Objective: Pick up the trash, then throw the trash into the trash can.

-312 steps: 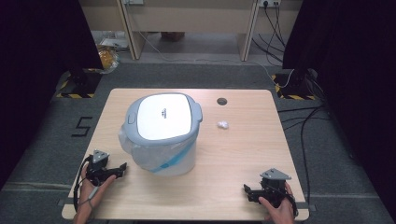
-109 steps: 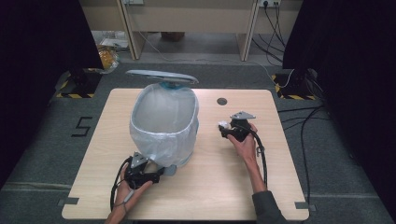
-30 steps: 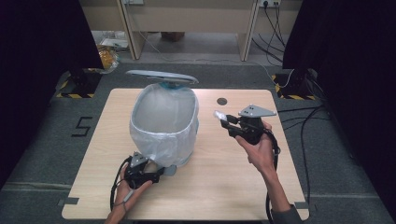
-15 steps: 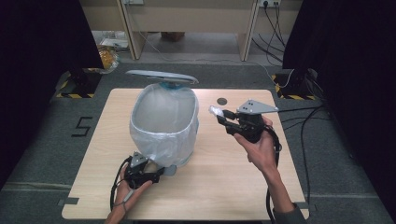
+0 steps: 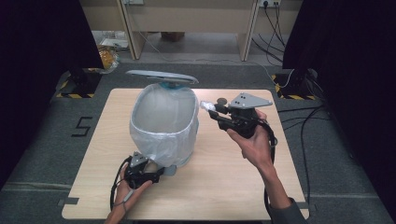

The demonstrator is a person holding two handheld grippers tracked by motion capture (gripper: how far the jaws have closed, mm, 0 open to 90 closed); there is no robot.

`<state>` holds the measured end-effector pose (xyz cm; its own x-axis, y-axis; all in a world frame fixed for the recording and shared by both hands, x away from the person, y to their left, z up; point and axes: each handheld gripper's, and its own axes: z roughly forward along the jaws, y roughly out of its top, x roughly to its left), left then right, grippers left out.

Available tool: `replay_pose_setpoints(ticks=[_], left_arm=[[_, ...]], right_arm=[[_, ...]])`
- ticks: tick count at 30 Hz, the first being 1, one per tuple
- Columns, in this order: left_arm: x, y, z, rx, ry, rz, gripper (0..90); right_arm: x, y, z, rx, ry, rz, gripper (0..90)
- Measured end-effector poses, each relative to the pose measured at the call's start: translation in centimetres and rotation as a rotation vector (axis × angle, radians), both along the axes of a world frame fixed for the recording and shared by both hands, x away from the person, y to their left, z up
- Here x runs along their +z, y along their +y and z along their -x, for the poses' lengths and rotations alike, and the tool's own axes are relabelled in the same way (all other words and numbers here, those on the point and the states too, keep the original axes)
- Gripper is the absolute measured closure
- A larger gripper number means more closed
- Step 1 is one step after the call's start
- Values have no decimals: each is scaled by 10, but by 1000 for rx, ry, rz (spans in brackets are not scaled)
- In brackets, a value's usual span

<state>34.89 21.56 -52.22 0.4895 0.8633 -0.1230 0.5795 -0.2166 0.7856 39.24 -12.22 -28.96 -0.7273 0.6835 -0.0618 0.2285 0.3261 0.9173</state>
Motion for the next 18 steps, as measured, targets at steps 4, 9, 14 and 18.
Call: replay_pose_setpoints(ticks=[4, 9, 14, 18], left_arm=[[0, 0, 0, 0, 1, 2, 181], [0, 0, 0, 0, 2, 1, 181], [0, 1, 0, -3, 6, -4, 181], [0, 1, 0, -5, 7, -3, 180]], right_arm=[[2, 8, 0, 20, -3, -5, 679], [10, 20, -2, 45, -6, -9, 681], [19, 35, -4, 66, -16, -14, 682], [22, 49, -7, 85, -18, -8, 682]])
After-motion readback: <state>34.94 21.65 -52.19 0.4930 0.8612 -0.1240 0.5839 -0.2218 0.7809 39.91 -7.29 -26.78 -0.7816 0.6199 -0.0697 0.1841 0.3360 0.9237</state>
